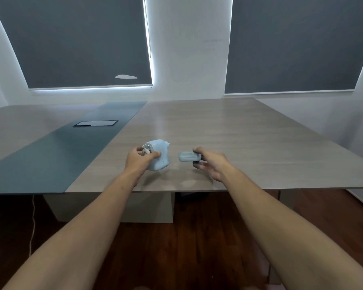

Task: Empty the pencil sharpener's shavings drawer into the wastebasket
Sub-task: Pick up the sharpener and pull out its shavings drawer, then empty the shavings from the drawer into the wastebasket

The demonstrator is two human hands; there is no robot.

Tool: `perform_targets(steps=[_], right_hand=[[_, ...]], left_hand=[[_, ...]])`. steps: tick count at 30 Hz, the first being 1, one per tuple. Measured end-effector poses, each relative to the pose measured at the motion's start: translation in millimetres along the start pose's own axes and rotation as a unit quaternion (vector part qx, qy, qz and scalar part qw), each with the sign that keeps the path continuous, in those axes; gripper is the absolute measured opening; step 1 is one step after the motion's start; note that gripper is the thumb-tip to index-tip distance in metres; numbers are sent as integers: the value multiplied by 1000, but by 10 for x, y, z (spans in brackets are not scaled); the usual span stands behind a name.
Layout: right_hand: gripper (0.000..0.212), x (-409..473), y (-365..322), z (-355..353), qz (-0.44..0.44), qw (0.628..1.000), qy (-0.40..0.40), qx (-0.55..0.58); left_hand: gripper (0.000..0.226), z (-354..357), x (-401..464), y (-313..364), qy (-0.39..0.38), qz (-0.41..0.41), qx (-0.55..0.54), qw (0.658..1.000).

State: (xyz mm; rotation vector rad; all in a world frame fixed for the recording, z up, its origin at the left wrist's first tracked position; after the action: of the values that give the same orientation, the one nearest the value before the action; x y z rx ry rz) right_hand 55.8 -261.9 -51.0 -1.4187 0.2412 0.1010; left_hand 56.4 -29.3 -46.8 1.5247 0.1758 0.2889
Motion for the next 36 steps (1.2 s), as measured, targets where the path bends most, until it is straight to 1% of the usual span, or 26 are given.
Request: perform_targets(steps=[1, 2, 4, 5, 7, 10, 13, 16, 19, 22, 24, 26, 28, 30, 33, 36], right_hand=[[29, 12, 8, -37, -1, 1000, 5, -2], [34, 22, 21, -74, -3, 1000, 10, -2], [55, 24, 47, -138, -9, 1000, 14, 1], [61, 17, 55, -166, -12, 1000, 14, 0], [64, 2, 70, -219, -15, 1000, 8, -8], [66, -14, 67, -275, -18, 1000, -2, -17], [74, -37, 60, -325, -19, 1000, -1, -13], [76, -90, 36, -380, -27, 1000, -1, -11], [69, -172, -14, -460, -32, 999, 4, -14], [63, -300, -86, -589, -39, 999, 17, -2], [62, -414, -151, -695, -46, 999, 26, 2], [61, -550, -208, -834, -57, 998, 36, 0], [54, -703, -265, -1002, -70, 996, 48, -3], [53, -864, -309, -1210, -79, 995, 56, -6], [58, -1123, -329, -1605, -84, 994, 69, -13], [43, -1361, -281, -2015, -77, 994, 75, -24]], left_hand=[[61, 30, -17, -10, 19, 16, 25, 999], [62, 62, -39, -14, 36, 32, 48, 998], [62, 120, -78, -22, 50, 48, 86, 994], [63, 140, -86, -39, 48, 52, 106, 992], [65, 160, -88, -89, 40, 59, 137, 988], [68, 160, -83, -138, 43, 62, 148, 986], [71, 165, -94, -131, 39, 55, 159, 985], [79, 175, -100, -69, 33, 53, 182, 981], [90, 206, -165, 61, 48, 85, 211, 973], [83, 292, -315, 246, 57, 147, 245, 957], [75, 397, -424, 380, 54, 187, 253, 948], [70, 555, -551, 498, 34, 217, 244, 944], [64, 754, -668, 571, 3, 229, 217, 949], [60, 992, -809, 606, -38, 227, 185, 955], [53, 1410, -1079, 585, -104, 212, 153, 960], [47, 1822, -1395, 487, -162, 198, 139, 957]])
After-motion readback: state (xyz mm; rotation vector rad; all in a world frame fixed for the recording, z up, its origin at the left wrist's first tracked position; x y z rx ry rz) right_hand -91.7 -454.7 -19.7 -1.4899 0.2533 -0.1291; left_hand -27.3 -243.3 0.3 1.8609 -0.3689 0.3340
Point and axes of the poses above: each hand's wrist, its own x-axis towards the middle knuckle, its own z-axis out of the palm, y = z × x, the point moved 2 cm from there along x, towards the middle knuckle, and after that the axes turned 12 degrees about -x, right-handed, at the moved point
